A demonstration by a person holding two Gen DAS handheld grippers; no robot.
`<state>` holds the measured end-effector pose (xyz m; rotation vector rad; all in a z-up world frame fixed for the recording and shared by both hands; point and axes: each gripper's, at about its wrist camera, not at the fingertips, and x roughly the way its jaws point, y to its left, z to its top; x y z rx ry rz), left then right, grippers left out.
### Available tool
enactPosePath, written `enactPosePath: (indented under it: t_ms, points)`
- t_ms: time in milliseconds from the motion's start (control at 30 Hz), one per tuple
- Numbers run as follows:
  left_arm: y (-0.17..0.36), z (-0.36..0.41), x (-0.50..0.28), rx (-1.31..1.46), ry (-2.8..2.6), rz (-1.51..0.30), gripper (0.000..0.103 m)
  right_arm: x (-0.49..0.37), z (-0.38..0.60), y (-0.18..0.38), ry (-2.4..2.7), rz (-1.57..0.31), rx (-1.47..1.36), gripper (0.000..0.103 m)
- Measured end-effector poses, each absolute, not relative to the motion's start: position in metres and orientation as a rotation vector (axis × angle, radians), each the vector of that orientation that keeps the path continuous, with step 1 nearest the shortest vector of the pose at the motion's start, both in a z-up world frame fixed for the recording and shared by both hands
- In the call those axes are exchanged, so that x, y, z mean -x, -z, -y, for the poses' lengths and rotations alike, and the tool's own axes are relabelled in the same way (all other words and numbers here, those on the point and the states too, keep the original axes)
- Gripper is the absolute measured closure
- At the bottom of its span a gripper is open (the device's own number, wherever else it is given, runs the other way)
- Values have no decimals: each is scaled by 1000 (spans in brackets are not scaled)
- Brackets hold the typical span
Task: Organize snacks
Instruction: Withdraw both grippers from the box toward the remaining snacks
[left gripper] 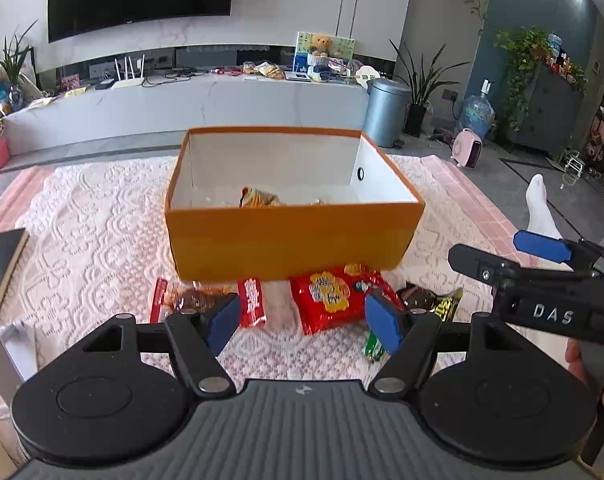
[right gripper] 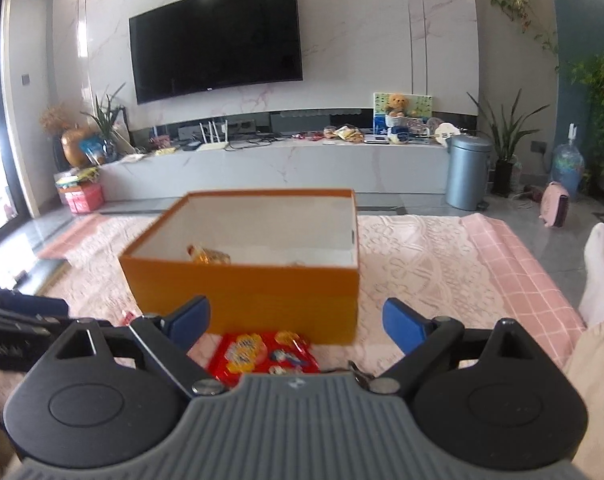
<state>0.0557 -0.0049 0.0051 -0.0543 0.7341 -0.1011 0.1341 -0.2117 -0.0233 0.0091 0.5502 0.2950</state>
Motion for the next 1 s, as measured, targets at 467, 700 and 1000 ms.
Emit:
enactPosePath:
  t_ms: [467, 700, 1000]
  points:
    - [38, -17, -60, 88, 63, -794, 22, -132, 203, 90, -265, -608, 88, 13]
    - [56, -28, -69, 111, 15, -808, 21, -137, 203, 106, -252, -618, 129, 13]
    - [72, 2, -78, 38, 148, -793, 22, -156, 215, 120, -171, -663, 90, 19]
